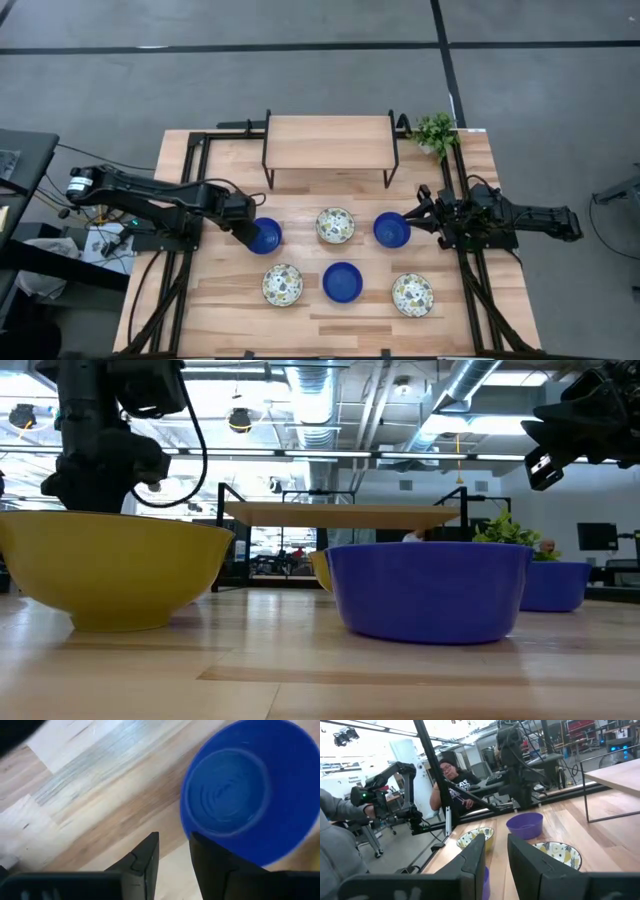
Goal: Pick & Place Mini bowls
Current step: Put the top left blue bowl on the shelf
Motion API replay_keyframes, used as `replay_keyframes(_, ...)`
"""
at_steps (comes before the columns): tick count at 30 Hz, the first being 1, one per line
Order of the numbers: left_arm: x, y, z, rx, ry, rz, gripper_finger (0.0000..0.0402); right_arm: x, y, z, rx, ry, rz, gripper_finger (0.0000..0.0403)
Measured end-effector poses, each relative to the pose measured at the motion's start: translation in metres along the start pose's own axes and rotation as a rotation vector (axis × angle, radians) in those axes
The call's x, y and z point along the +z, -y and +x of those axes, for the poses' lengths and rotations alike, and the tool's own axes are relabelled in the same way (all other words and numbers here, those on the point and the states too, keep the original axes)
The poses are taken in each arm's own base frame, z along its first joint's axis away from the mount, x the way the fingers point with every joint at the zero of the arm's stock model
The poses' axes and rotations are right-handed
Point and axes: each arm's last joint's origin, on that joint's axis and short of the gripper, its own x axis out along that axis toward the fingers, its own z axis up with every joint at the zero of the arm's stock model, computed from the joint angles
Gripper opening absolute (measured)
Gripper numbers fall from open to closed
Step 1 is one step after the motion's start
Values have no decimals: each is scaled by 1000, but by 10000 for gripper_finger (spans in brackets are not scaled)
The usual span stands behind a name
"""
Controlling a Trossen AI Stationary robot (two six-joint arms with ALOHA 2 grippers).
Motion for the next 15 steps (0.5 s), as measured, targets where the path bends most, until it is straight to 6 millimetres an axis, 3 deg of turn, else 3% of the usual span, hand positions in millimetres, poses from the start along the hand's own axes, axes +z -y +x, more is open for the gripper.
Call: replay_keyframes(15,4,8,12,2,-26,4,241,0,0,0,0,0,0,72)
